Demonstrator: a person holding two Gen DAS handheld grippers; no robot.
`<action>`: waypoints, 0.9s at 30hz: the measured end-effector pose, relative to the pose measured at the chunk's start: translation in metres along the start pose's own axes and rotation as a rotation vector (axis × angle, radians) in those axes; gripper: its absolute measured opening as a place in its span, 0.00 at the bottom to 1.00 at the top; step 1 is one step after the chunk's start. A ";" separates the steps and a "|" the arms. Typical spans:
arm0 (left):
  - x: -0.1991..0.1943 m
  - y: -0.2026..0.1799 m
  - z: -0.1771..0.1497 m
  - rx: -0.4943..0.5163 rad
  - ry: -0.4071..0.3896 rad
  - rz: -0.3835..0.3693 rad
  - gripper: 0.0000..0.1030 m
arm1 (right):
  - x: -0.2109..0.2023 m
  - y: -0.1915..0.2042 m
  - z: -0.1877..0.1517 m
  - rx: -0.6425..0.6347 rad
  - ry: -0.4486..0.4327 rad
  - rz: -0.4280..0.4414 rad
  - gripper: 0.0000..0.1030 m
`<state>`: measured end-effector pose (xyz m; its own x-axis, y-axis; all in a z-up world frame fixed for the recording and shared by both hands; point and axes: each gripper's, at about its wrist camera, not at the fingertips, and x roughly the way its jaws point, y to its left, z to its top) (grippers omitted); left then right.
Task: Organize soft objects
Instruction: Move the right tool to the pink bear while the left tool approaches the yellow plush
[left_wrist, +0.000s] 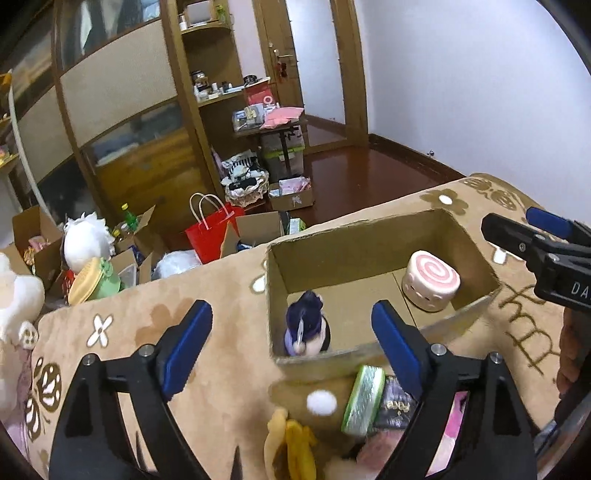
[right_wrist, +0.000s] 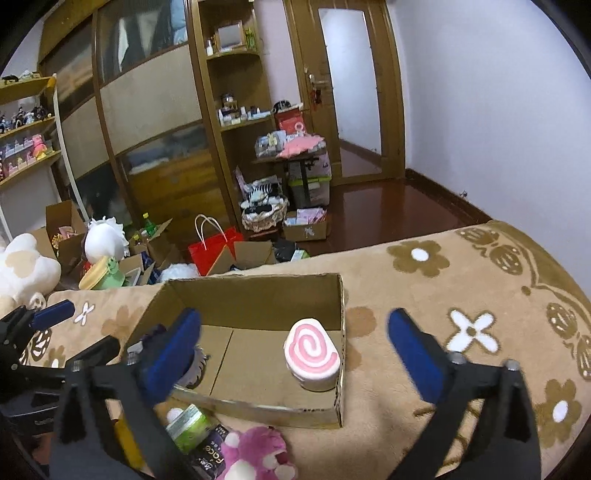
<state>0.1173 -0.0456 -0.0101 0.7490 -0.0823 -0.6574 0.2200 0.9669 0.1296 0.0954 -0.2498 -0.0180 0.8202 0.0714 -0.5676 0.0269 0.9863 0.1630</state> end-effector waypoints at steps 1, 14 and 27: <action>-0.005 0.002 -0.001 -0.010 0.006 0.001 0.91 | -0.004 0.001 0.000 -0.002 -0.002 0.001 1.00; -0.040 0.020 -0.024 -0.041 0.103 0.106 0.99 | -0.034 0.020 -0.026 -0.025 0.079 0.035 1.00; -0.005 0.029 -0.061 -0.088 0.265 0.071 0.99 | -0.017 0.020 -0.057 -0.013 0.177 0.023 1.00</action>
<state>0.0815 -0.0028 -0.0482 0.5682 0.0408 -0.8218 0.1092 0.9862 0.1245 0.0498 -0.2226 -0.0507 0.7074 0.1183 -0.6968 0.0005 0.9858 0.1679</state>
